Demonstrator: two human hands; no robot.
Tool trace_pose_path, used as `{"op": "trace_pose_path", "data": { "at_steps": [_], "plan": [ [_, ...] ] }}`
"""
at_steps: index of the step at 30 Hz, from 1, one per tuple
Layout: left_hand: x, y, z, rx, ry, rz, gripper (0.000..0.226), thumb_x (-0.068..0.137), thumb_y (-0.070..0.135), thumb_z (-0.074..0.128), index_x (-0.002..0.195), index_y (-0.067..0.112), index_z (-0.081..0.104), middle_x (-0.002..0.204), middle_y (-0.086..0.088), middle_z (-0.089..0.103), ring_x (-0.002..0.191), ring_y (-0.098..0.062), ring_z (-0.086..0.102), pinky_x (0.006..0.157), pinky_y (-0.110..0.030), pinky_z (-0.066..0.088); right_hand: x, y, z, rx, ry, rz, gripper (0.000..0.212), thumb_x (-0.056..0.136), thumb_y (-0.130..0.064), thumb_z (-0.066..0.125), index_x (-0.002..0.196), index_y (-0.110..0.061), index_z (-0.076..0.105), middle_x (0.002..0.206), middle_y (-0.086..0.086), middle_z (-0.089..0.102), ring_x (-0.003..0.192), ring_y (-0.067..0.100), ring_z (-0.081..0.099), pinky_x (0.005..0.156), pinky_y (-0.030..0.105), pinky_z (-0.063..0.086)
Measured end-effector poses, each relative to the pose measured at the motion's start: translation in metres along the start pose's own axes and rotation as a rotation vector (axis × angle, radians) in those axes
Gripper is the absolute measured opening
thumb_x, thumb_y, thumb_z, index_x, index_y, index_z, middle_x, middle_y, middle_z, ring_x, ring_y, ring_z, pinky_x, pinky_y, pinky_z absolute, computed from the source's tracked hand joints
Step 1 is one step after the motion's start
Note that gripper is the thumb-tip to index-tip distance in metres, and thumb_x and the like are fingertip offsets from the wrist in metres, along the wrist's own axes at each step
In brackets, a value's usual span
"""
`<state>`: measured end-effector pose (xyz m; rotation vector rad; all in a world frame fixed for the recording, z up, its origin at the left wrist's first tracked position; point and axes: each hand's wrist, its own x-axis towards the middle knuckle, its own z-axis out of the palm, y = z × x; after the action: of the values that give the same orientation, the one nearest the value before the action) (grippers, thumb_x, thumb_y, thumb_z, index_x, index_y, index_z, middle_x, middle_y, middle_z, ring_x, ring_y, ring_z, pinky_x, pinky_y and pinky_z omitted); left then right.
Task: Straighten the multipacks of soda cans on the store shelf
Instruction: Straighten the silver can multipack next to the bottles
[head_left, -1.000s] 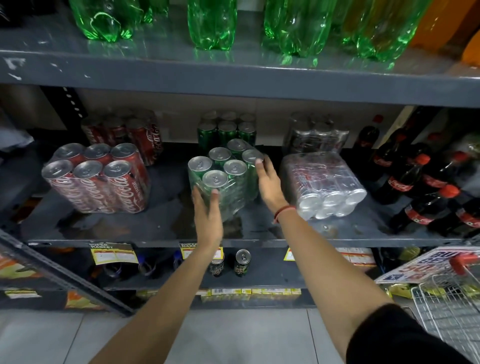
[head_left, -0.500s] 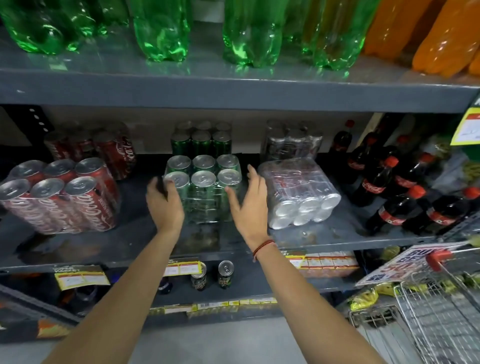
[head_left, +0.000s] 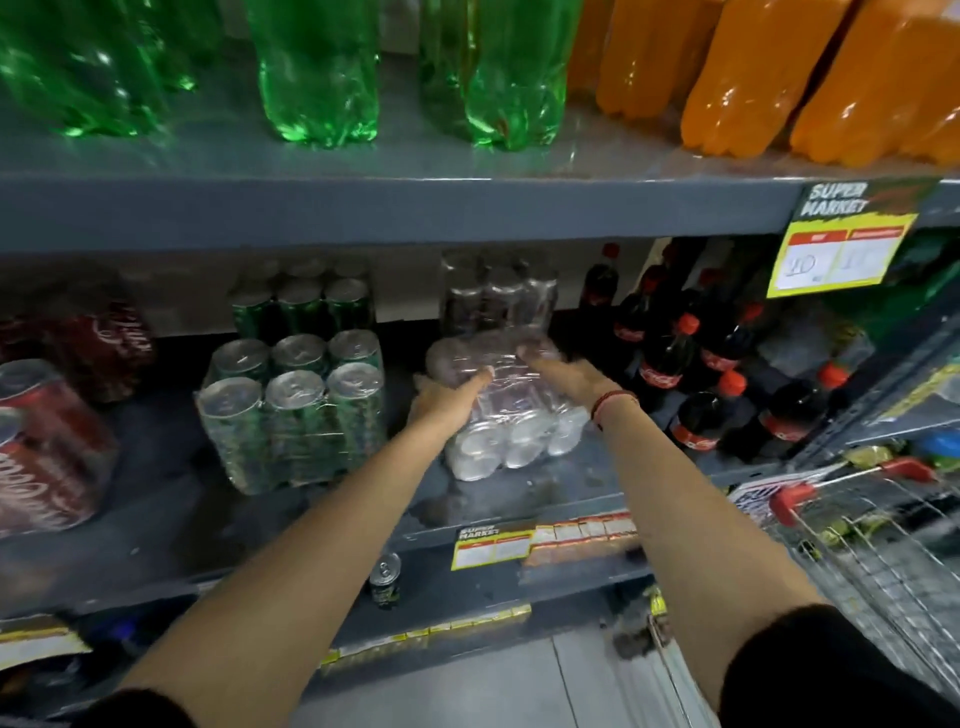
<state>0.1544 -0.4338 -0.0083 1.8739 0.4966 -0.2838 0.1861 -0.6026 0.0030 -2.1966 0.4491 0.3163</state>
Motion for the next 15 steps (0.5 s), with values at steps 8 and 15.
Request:
{"op": "trace_pose_path", "data": {
  "at_steps": [8, 15],
  "plan": [
    [0.012, -0.024, 0.012, -0.286, -0.030, -0.046, 0.083, 0.043, 0.065, 0.078, 0.104, 0.009, 0.067, 0.097, -0.010, 0.073, 0.084, -0.027, 0.070, 0.081, -0.035, 0.057, 0.004, 0.034, 0.004, 0.310, 0.038, -0.021, 0.105, 0.060, -0.070, 0.071, 0.135, -0.002, 0.046, 0.135, 0.006, 0.053, 0.126, 0.028, 0.050, 0.110, 0.037, 0.038],
    [0.005, -0.032, 0.010, -0.204, -0.128, 0.430, 0.056, 0.073, 0.032, 0.078, 0.122, 0.019, 0.054, 0.105, 0.009, 0.068, 0.091, -0.004, 0.066, 0.081, -0.016, 0.053, -0.026, 0.074, 0.025, 0.573, 0.199, -0.296, 0.063, 0.075, -0.055, 0.071, 0.126, -0.022, 0.055, 0.116, -0.003, 0.068, 0.106, 0.014, 0.063, 0.090, 0.033, 0.051]
  ]
}}
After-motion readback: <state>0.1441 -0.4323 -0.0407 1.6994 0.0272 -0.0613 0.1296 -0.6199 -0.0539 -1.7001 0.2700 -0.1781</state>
